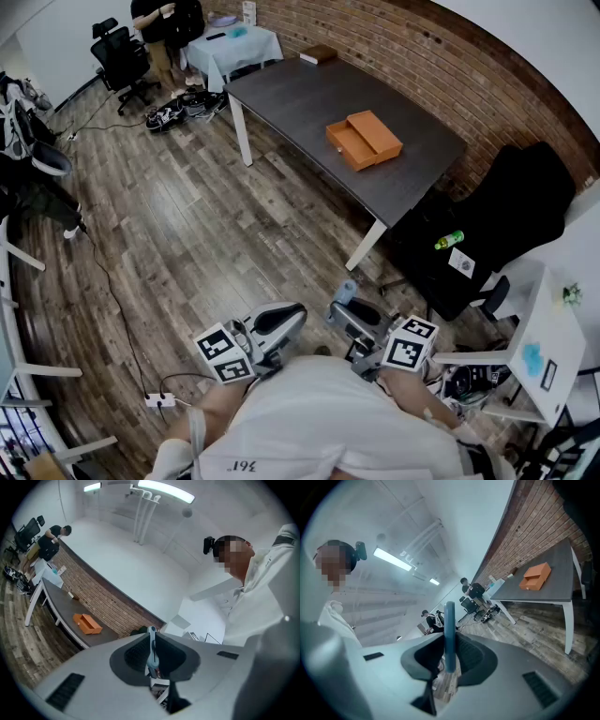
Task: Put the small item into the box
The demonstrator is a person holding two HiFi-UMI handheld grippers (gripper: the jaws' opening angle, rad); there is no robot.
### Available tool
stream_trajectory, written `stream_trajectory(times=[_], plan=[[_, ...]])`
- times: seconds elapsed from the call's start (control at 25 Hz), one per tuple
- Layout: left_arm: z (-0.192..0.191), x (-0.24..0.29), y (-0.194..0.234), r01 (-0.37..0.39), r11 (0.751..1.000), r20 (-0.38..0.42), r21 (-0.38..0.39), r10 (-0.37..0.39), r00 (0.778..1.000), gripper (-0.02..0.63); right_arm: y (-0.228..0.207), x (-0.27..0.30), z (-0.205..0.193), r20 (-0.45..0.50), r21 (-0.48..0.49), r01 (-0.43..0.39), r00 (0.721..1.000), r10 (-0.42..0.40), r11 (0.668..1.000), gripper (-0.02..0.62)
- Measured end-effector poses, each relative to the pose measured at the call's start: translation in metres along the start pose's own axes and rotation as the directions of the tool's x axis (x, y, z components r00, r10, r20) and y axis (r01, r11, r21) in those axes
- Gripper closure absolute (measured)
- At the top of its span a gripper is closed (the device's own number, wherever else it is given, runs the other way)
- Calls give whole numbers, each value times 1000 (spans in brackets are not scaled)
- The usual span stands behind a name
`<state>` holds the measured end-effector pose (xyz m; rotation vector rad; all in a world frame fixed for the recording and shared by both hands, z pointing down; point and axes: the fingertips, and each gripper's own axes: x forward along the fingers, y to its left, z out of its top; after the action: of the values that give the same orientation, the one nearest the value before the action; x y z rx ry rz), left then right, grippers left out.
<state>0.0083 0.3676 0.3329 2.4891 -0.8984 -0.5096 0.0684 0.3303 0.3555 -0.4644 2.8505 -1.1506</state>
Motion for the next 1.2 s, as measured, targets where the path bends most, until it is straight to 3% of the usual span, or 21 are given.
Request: stream_trajectory(times=[0.48, 0.84, 1.08, 1.2], plan=[[-4, 18, -3, -17, 1000, 18, -9, 17, 1000, 565, -18, -25, 13, 8, -2, 51, 999, -51, 999, 511], [-20, 43, -6, -33, 999, -12, -14, 33, 999, 565, -26, -43, 20, -28, -56, 18, 999, -19, 998, 511], [-27, 61, -4, -57, 998, -25, -19, 56, 998, 565, -56, -56, 28, -40, -83, 107, 993, -111, 991, 511], [-29, 70, -2, -71, 997, -30, -20, 71, 997, 565, -67, -58, 30, -56, -68, 113, 992, -117, 991, 511]])
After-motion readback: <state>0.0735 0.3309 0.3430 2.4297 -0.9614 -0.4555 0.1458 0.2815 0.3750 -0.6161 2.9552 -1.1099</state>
